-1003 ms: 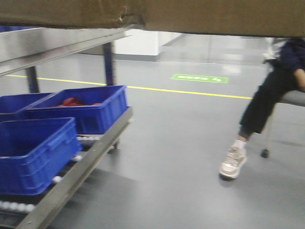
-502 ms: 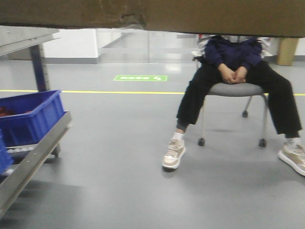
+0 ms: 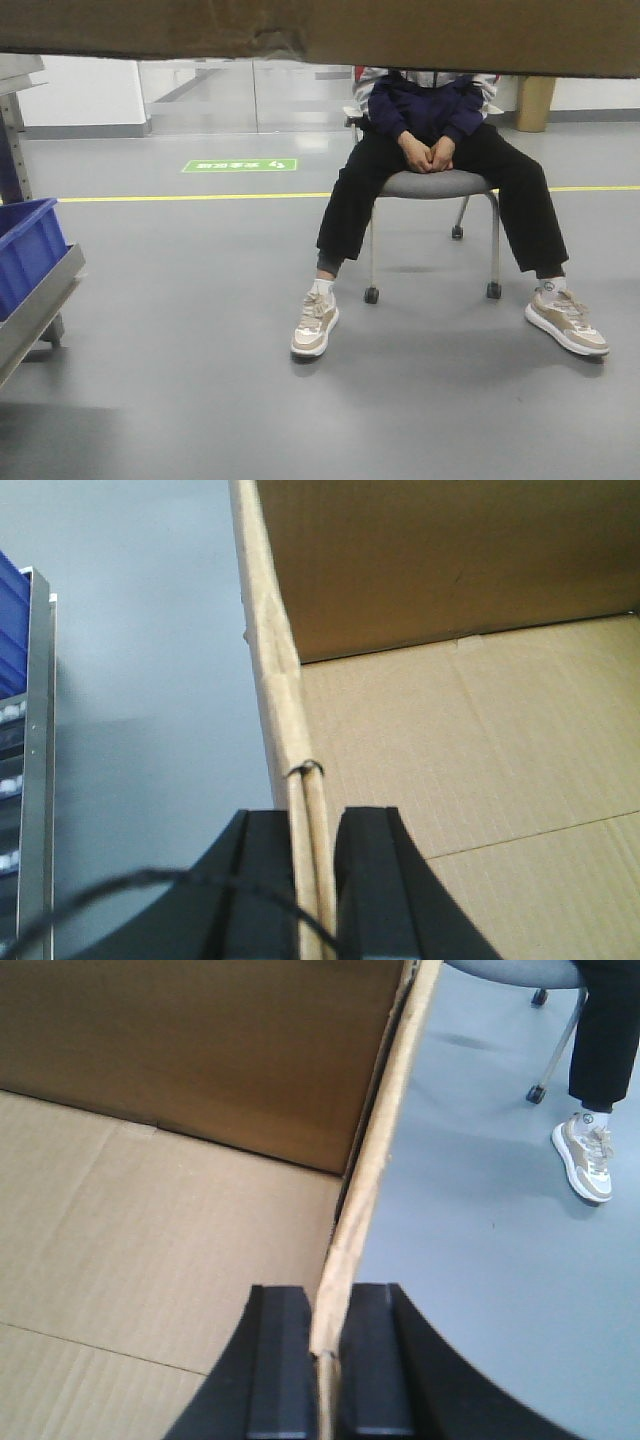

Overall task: Grab carton from right shelf to conveyor
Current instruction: 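Hold the carton with both grippers while the base turns toward the conveyor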

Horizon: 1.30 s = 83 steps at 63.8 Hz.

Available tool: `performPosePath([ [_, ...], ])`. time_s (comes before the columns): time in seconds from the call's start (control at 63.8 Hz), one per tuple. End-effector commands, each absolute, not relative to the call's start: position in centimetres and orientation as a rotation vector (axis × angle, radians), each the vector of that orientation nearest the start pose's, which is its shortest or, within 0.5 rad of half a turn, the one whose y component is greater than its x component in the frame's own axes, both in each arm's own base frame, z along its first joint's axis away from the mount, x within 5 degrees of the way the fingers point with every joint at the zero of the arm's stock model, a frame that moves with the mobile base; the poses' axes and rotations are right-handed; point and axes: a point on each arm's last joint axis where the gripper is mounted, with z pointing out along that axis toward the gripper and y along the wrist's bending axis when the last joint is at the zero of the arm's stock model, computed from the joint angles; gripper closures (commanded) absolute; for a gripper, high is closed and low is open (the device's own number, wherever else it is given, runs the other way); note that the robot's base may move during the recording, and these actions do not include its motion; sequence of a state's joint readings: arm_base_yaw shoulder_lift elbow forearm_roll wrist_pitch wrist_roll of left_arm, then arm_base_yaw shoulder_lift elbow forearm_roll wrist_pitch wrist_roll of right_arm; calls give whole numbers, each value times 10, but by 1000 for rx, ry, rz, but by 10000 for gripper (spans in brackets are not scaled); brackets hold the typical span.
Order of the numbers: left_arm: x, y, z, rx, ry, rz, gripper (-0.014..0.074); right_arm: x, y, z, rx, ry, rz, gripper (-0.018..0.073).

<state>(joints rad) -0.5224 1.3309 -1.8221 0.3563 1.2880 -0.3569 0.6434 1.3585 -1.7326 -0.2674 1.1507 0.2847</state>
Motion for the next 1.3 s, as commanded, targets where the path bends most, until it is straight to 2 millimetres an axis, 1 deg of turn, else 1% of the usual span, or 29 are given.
performPosePath([
  [0.0, 214, -97, 515, 150, 2150, -144, 614, 223, 143, 489, -406, 2126, 217, 628],
  [1.285, 214, -97, 515, 150, 2150, -144, 614, 223, 143, 489, -406, 2126, 219, 628],
])
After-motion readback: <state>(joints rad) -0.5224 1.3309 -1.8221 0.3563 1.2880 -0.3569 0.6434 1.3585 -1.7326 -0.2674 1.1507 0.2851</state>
